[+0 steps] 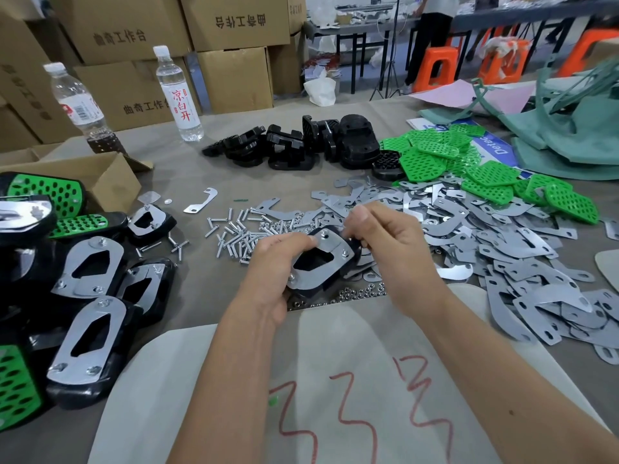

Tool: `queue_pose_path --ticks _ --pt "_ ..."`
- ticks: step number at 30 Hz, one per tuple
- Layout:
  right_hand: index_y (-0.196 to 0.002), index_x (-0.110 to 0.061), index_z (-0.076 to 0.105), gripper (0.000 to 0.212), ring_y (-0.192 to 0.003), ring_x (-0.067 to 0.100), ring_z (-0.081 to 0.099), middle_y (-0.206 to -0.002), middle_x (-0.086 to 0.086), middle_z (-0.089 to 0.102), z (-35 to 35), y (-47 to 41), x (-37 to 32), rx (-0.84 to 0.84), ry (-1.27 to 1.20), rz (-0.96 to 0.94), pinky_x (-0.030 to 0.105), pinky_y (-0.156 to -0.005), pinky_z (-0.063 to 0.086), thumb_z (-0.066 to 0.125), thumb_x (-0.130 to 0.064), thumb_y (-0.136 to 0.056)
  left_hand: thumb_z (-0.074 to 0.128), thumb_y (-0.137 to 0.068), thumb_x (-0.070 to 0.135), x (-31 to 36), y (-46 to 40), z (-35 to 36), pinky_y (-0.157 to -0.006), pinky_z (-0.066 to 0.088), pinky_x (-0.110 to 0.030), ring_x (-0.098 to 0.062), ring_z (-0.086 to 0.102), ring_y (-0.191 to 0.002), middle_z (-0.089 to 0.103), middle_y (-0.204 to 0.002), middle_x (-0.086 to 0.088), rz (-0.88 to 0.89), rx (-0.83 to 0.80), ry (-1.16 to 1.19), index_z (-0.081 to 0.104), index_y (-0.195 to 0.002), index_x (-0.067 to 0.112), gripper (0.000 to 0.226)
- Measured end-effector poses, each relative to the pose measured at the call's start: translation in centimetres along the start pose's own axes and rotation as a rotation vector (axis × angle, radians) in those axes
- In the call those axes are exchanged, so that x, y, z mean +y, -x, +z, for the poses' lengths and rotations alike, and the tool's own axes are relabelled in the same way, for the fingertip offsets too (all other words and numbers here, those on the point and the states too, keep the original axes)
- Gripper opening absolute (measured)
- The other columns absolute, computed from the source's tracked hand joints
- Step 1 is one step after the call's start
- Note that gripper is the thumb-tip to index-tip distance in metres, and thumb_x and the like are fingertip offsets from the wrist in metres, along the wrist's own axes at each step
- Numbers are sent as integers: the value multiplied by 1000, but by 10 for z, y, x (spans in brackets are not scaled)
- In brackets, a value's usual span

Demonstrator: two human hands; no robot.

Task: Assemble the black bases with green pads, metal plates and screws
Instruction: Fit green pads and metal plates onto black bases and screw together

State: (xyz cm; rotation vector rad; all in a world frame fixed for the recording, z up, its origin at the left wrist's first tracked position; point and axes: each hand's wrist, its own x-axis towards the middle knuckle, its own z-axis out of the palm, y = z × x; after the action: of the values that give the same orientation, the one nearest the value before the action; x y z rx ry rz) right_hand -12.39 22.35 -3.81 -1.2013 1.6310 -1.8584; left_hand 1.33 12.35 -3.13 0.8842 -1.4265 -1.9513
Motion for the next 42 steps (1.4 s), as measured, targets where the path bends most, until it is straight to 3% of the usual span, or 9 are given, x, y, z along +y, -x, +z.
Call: queue_pose_path --ticks 2,7,11,15,19,25,32,38,42 --pt "-106 -36 80 36 -110 7 65 -113 1 68 4 2 1 -81 84 13 25 -97 48 56 -60 -94 73 -75 17 1 0 1 -51 51 -23 -21 65 -57 69 -68 -7 8 9 -13 72 -60 18 14" --pt "-73 -25 77 43 -89 9 61 -101 14 67 2 0 -3 30 -40 45 28 -87 44 55 -52 -97 71 -83 12 -1 -1 1 -51 52 -25 -19 65 -57 68 -66 -3 2 48 -19 73 -56 21 28" --pt "-107 -32 82 37 -113 2 63 -115 -2 66 4 2 -1 -87 103 29 17 -97 46 54 -54 -98 72 -74 17 0 1 2 -52 48 -23 -21 61 -59 66 -69 -8 21 44 -41 70 -62 17 13" --pt "-69 -22 79 47 -87 8 61 -98 10 66 3 -1 -1 31 -72 66 25 -82 45 56 -52 -96 74 -79 16 0 0 6 -58 48 -30 -25 61 -66 66 -74 -7 -11 102 -16 71 -65 19 15" --pt "-84 -26 76 9 -78 10 58 -92 -3 63 3 2 1 1 119 -86 27 -72 48 74 -26 -93 67 -89 13 3 0 5 -65 54 -35 -29 65 -76 70 -88 -14 -27 168 115 74 -103 7 16" --pt "-95 -31 81 25 -85 13 59 -105 1 65 1 0 3 7 77 -76 21 -75 52 79 -7 -89 66 -90 12 2 -1 2 -75 49 -38 -31 63 -85 68 -97 -17 -8 133 111 68 -112 -7 29" --pt "-73 -24 74 19 -75 15 59 -87 0 67 3 -1 9 100 -26 14 37 -71 49 88 -13 -80 68 -88 7 -2 -1 4 -70 52 -35 -28 64 -81 67 -91 -17 37 135 124 69 -105 0 18" --pt "-87 -24 81 17 -69 14 61 -99 5 67 6 -1 8 104 -84 5 25 -52 50 81 -6 -86 69 -90 6 -3 -2 6 -69 51 -35 -25 63 -76 66 -85 -12 90 127 115 62 -85 9 9" --pt "-86 -22 74 14 -62 17 59 -83 3 69 3 0 8 132 -78 27 26 -51 49 85 -14 -83 70 -90 5 -6 -3 10 -68 52 -37 -25 64 -74 67 -84 -12 112 127 95 60 -72 16 23"
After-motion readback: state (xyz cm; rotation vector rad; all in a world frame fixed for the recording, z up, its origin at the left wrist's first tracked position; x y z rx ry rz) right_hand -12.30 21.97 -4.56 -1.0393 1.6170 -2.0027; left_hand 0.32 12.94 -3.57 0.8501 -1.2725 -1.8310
